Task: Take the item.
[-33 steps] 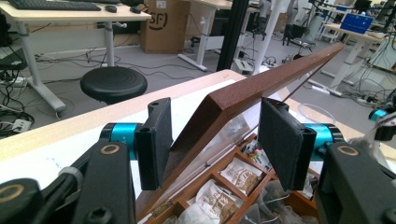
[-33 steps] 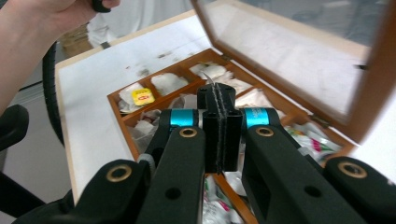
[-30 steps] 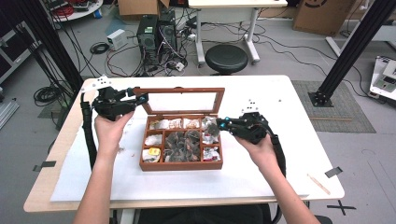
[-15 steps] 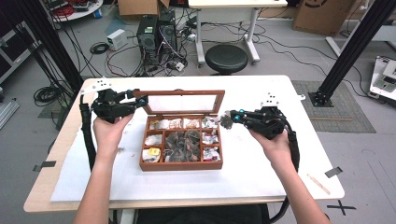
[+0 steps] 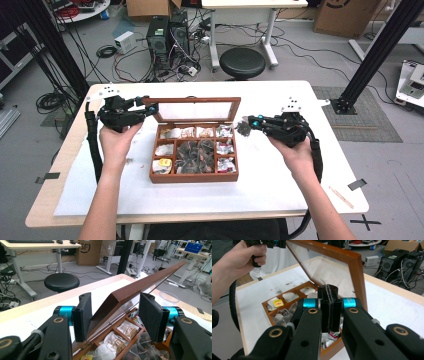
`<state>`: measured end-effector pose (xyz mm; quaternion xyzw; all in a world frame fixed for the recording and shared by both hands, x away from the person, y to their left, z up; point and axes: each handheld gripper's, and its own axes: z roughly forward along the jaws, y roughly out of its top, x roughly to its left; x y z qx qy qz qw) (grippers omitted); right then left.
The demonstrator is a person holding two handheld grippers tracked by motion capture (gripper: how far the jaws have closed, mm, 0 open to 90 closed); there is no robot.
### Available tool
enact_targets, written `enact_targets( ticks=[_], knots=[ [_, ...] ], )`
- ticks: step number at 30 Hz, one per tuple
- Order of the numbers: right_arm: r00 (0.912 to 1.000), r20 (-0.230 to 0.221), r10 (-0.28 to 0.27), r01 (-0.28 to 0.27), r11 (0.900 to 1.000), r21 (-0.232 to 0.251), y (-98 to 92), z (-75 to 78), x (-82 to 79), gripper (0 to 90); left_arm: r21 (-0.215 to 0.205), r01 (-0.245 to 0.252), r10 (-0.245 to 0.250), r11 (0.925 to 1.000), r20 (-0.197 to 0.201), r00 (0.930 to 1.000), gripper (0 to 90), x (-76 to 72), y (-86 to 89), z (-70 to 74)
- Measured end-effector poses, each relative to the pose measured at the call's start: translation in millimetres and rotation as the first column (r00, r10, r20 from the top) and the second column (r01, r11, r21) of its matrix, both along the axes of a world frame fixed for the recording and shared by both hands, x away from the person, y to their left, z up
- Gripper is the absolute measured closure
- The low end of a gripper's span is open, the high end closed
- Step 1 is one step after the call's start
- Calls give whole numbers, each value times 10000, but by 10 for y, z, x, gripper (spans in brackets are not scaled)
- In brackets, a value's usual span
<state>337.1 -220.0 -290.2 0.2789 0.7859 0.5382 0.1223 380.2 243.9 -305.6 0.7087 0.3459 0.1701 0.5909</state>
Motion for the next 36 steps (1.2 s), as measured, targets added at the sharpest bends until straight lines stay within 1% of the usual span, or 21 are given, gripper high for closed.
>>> enact_targets(
  ticks=[4,6,7,8,9,12,13,15,17,20,21,25,30,31,36],
  knots=[
    [9997,-19,-247,247,9997,-54,-55,17,33,900,11,-11,11,10000,8,10000,447,0,-1,1],
    [9992,25,-408,408,9991,-89,-98,4,56,900,1,-19,19,10000,27,10000,447,5,-1,0],
    [9982,43,-606,607,9981,-132,-144,-14,79,900,-5,-7,7,10000,36,10000,447,9,0,0],
    [9982,43,-606,607,9981,-132,-144,-14,79,900,-20,13,-13,10000,29,10000,447,12,2,-1],
    [9974,41,-722,723,9972,-195,-170,-25,95,900,-38,17,-17,10000,26,10000,447,13,2,-2],
    [9944,-61,-1059,1058,9943,-138,-264,-75,165,900,-36,20,-20,10000,19,10000,447,13,4,-3],
    [9920,-119,-1257,1256,9920,-144,-323,-114,214,900,-72,8,-8,10000,10,10000,447,12,2,-4],
    [9908,-178,-1338,1337,9910,-115,-351,-136,239,900,-41,4,-4,10000,4,10000,447,5,3,-5],
    [9871,-305,-1573,1570,9875,-115,-420,-191,280,900,1,31,-31,10000,5,10000,446,-16,2,-9],
    [9856,-269,-1669,1663,9858,-229,-448,-219,294,900,15,7,-7,10000,23,10000,445,-21,0,-10],
    [9851,-293,-1695,1689,9854,-200,-462,-235,300,900,-18,-3,3,10000,14,10000,445,-22,-2,-11],
    [9804,-323,-1942,1933,9807,-288,-529,-322,324,900,-18,1,-1,10000,20,10000,445,-19,2,-14],
    [9762,-390,-2135,2124,9767,-302,-589,-388,332,900,-54,-1,1,10000,16,10000,444,-16,2,-16],
    [9737,-416,-2242,2229,9742,-344,-609,-418,334,900,-81,18,-18,10000,7,10000,444,-14,2,-17],
    [9706,-433,-2367,2350,9712,-400,-649,-494,347,900,-117,1,-1,9999,5,10000,444,-6,5,-19]
  ],
)
